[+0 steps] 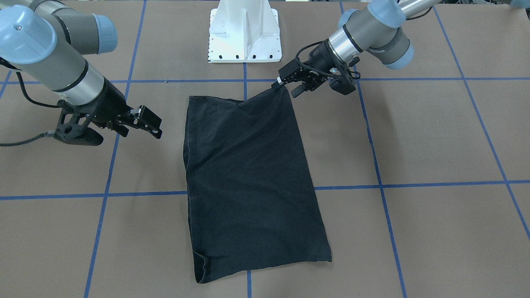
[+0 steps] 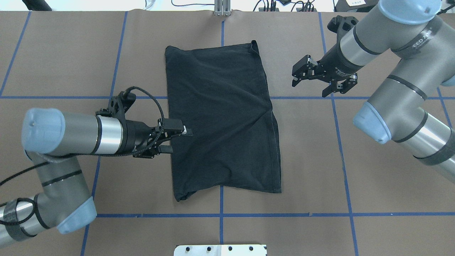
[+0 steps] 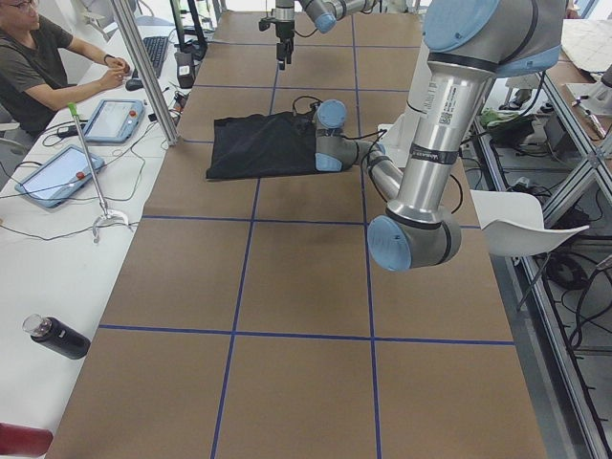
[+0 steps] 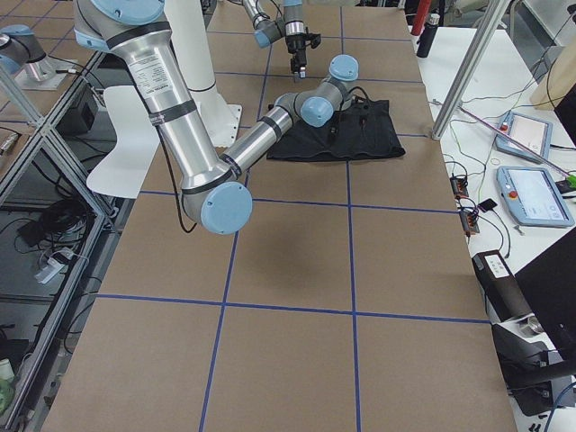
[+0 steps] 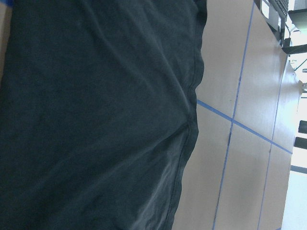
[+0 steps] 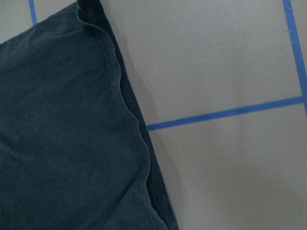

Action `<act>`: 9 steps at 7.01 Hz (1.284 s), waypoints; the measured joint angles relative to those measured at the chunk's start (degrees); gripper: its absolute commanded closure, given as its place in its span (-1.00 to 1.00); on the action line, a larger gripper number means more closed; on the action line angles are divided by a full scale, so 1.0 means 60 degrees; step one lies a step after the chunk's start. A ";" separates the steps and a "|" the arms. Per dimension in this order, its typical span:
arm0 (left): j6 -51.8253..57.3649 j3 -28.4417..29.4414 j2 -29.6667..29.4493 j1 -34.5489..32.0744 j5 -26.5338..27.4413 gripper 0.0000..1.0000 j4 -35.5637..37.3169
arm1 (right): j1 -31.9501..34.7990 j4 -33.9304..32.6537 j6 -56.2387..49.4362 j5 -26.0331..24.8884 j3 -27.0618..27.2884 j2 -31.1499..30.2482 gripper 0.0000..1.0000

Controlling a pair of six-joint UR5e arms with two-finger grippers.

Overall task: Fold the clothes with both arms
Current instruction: 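Raise the right gripper away while the left gripper moves to the shirt's near corner, then grasp the shirt's near corner with the left gripper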

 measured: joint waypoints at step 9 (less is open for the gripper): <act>-0.0868 0.0288 0.0650 0.2125 0.1778 -0.85 0.0511 | -0.0495 0.0049 0.0753 0.0099 0.0725 -0.0522 -0.99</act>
